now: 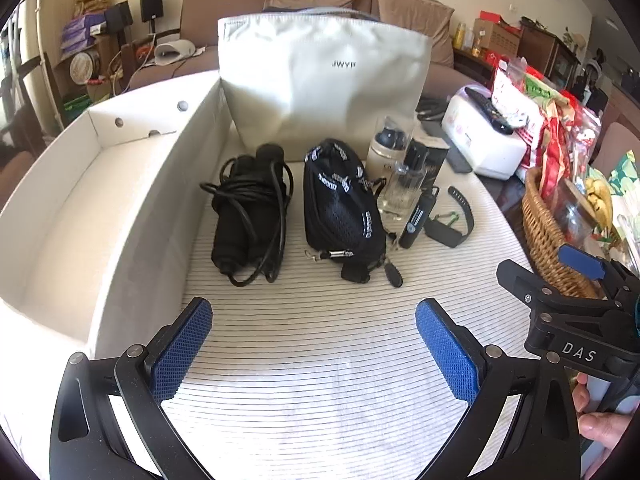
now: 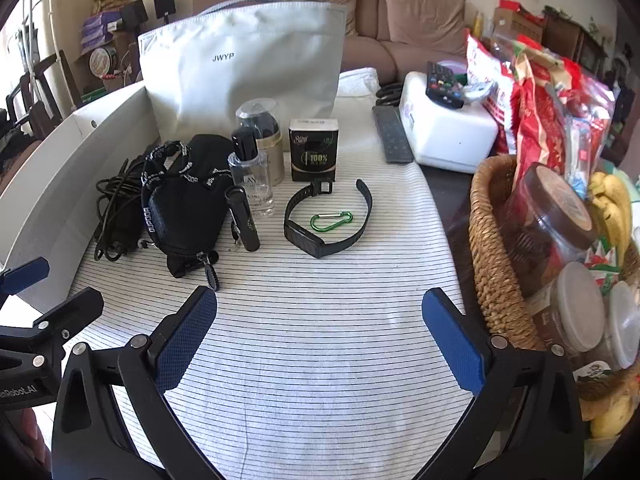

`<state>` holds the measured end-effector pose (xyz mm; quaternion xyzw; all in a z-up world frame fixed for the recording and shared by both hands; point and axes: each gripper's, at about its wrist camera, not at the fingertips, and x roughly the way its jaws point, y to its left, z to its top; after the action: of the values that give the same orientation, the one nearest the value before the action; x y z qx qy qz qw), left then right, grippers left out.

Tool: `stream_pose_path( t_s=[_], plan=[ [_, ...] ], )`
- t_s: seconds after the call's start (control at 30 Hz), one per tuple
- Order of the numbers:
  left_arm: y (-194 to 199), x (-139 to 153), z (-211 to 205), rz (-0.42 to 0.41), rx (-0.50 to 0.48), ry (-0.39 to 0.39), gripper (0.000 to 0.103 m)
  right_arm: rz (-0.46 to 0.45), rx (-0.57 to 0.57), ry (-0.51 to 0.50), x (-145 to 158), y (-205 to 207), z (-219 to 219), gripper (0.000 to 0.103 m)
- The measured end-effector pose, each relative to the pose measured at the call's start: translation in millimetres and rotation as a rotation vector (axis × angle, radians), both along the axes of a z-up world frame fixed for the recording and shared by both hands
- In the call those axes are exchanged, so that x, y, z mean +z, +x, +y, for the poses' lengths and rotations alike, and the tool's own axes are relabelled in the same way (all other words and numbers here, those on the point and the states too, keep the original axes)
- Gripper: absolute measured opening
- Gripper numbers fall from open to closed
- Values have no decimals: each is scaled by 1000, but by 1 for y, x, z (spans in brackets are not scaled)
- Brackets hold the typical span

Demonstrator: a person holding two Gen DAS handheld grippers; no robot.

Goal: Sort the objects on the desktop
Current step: 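Move the left gripper toward the black zippered case with lanyard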

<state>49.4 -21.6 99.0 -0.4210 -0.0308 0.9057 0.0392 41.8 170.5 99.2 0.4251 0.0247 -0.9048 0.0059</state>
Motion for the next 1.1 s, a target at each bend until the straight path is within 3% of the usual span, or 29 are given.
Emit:
stream_pose_path(
  t_s=[0.27, 0.43, 1.1],
  plan=[
    [26, 56, -39, 67, 41, -19, 103, 36, -3, -9, 42, 26, -20, 103],
    [43, 75, -77, 87, 78, -36, 103, 48, 11, -24, 60, 40, -41, 103],
    [71, 96, -246, 85, 265, -73, 103, 62, 135, -73, 82, 46, -178, 103]
  ],
)
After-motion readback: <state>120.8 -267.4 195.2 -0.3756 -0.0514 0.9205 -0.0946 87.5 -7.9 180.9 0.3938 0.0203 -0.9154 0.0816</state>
